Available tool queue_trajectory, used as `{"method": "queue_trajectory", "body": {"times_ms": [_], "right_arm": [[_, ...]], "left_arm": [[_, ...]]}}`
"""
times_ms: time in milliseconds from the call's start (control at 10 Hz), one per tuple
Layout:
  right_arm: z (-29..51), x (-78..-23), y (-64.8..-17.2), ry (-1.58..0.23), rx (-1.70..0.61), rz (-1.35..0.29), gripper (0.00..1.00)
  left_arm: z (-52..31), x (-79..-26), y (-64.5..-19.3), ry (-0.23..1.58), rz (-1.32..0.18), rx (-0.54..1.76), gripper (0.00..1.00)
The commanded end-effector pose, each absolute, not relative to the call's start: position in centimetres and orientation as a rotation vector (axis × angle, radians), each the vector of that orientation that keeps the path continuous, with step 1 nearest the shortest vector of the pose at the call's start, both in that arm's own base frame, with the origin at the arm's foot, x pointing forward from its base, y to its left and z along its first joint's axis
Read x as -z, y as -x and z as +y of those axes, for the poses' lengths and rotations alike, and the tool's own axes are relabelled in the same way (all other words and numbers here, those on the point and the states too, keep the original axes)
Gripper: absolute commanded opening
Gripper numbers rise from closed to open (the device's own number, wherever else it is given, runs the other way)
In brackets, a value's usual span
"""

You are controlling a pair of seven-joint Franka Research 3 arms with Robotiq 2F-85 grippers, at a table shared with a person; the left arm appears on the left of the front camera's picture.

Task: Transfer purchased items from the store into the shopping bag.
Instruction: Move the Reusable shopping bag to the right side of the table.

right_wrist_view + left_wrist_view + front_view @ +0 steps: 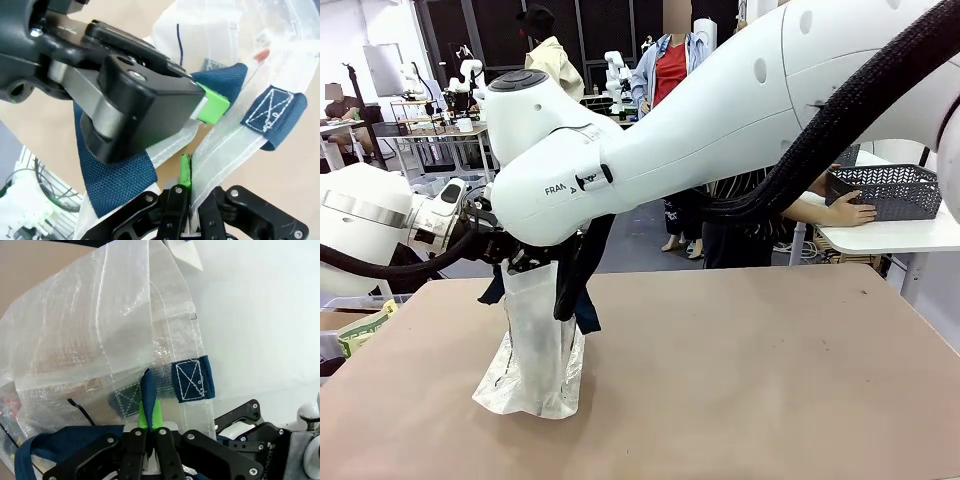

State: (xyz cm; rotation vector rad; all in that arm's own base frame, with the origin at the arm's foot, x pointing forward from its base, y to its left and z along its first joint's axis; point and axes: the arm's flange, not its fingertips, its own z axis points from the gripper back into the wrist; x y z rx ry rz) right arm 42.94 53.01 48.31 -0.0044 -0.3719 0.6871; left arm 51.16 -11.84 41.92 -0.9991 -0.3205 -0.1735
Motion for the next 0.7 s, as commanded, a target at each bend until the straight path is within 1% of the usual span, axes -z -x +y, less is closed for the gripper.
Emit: {"method": "queue_trajectory", "body": {"times_ms": [0,100,200,600], "right_arm": [[51.68,-48.04,-42.05,-0.012,-0.661,-0.387,0.27],[51.62,-48.05,-42.09,-0.015,-0.655,-0.383,0.47],[51.64,-47.99,-42.14,-0.015,-0.653,-0.383,0.61],[51.86,-47.77,-42.15,-0.014,-0.656,-0.389,0.61]], "left_arm": [[-11.58,-41.88,-51.44,0.984,-0.296,0.168,0.0],[-11.57,-41.9,-51.41,0.984,-0.292,0.166,0.0],[-11.56,-41.91,-51.37,0.986,-0.299,0.166,0.0],[-11.53,-41.88,-51.34,0.993,-0.31,0.166,0.0]]}}
